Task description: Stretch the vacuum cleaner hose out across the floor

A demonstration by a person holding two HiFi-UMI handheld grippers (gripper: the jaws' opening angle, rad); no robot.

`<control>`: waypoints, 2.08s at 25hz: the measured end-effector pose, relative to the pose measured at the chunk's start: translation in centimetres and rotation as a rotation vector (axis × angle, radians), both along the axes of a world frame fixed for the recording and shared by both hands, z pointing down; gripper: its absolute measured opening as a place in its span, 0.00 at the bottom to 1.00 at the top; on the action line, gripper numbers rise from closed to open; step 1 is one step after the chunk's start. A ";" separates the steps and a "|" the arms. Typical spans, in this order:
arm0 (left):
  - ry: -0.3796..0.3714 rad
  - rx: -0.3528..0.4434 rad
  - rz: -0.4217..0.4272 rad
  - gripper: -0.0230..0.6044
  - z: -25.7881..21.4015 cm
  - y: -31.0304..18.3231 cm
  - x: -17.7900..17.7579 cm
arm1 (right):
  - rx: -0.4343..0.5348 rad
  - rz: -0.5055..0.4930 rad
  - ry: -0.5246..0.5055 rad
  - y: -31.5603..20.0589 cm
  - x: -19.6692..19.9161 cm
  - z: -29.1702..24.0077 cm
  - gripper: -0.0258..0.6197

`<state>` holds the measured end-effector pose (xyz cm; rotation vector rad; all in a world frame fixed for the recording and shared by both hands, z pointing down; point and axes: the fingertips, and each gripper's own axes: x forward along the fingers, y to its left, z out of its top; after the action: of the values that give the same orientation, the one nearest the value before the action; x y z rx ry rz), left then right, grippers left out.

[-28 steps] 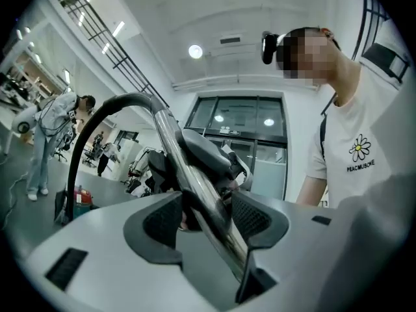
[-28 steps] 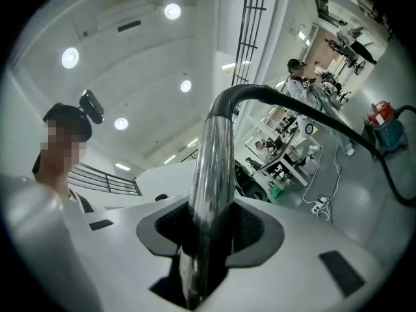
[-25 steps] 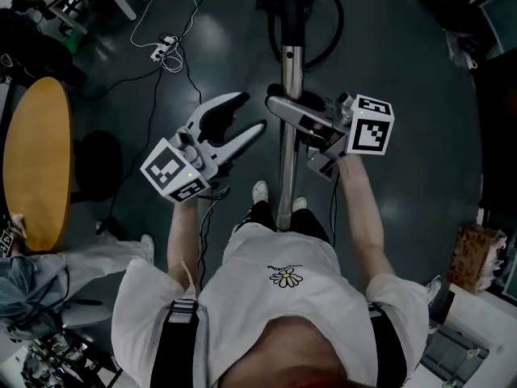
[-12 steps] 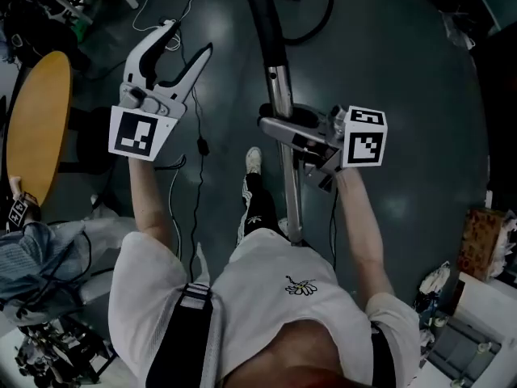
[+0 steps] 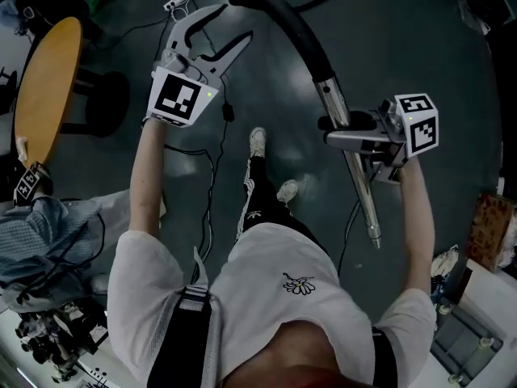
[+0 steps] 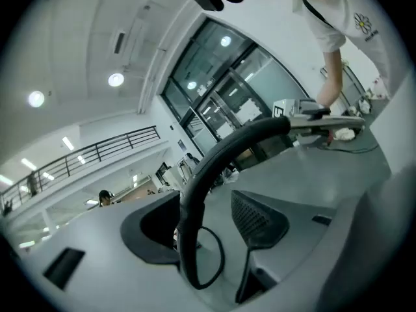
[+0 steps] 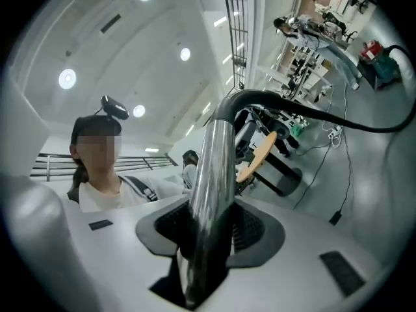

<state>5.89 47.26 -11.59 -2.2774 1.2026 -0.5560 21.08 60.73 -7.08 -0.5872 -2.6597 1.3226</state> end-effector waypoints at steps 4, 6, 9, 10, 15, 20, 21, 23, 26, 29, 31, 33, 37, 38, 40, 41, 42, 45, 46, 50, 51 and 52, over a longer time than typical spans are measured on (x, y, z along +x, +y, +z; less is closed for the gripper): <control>-0.214 0.012 0.042 0.42 1.8 3.1 0.2 | 0.019 -0.116 0.063 5.4 0.5 1.4 0.29; -0.364 0.019 0.084 0.42 3.1 4.3 0.8 | 0.033 -0.186 0.129 6.7 0.8 1.9 0.29; -0.536 -0.001 0.194 0.42 5.1 6.0 2.1 | 0.108 -0.318 0.277 7.9 1.3 3.0 0.30; -0.547 -0.018 0.235 0.42 5.6 6.7 2.6 | 0.128 -0.353 0.313 8.2 1.4 3.2 0.30; -0.530 -0.180 0.461 0.42 8.0 9.5 5.6 | 0.197 -0.430 0.405 8.4 1.1 3.0 0.30; -0.481 -0.633 0.643 0.39 11.3 13.0 8.2 | 0.294 -0.464 0.567 8.3 2.5 4.5 0.30; -0.475 -0.681 0.672 0.33 11.8 14.0 8.4 | 0.320 -0.472 0.604 8.6 2.8 5.2 0.30; -0.493 -0.731 0.719 0.19 13.0 16.1 8.2 | 0.387 -0.477 0.688 8.9 3.0 6.8 0.29; -0.491 -0.791 0.727 0.13 14.1 17.5 7.0 | 0.506 -0.438 0.800 7.9 2.8 8.8 0.29; -0.473 -0.757 0.702 0.13 13.8 16.2 5.8 | 0.498 -0.333 0.786 6.0 2.2 8.3 0.29; -0.432 -0.760 0.693 0.13 13.3 15.3 5.0 | 0.474 -0.267 0.740 4.5 1.9 6.8 0.29; -0.382 -0.770 0.683 0.13 12.7 14.5 5.0 | 0.479 -0.216 0.710 3.0 2.2 5.3 0.29; -0.330 -0.729 0.687 0.13 11.6 13.1 5.7 | 0.499 -0.176 0.726 1.3 3.3 2.9 0.30; -0.320 -0.720 0.688 0.13 11.4 12.9 5.6 | 0.500 -0.168 0.730 0.9 3.4 2.4 0.30; -0.301 -0.721 0.690 0.13 11.2 12.4 4.7 | 0.503 -0.145 0.748 0.0 3.6 1.4 0.30; -0.296 -0.726 0.689 0.13 11.2 12.3 3.8 | 0.514 -0.120 0.783 -0.7 4.0 1.0 0.30; -0.295 -0.731 0.684 0.13 11.5 12.2 2.5 | 0.541 -0.077 0.848 -1.7 5.0 0.6 0.30; -0.311 -0.743 0.641 0.13 13.2 12.8 -2.3 | 0.652 0.163 1.121 -6.9 12.1 -0.5 0.29; -0.321 -0.742 0.622 0.13 13.7 13.1 -3.4 | 0.652 0.275 1.173 -8.8 15.2 -1.0 0.29; -0.333 -0.665 0.593 0.13 13.0 13.9 -4.3 | 0.535 0.839 1.197 -15.1 27.9 -2.3 0.29; -0.326 -0.641 0.597 0.13 12.4 13.9 -4.1 | 0.497 0.966 1.219 -15.6 31.3 -1.6 0.29; -0.314 -0.623 0.603 0.14 11.7 13.9 -3.9 | 0.448 1.076 1.243 -15.5 34.4 -0.6 0.29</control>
<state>1.96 61.19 0.12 -2.7276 0.1561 -1.0923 55.43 45.22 -7.64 1.3990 -1.8769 0.6402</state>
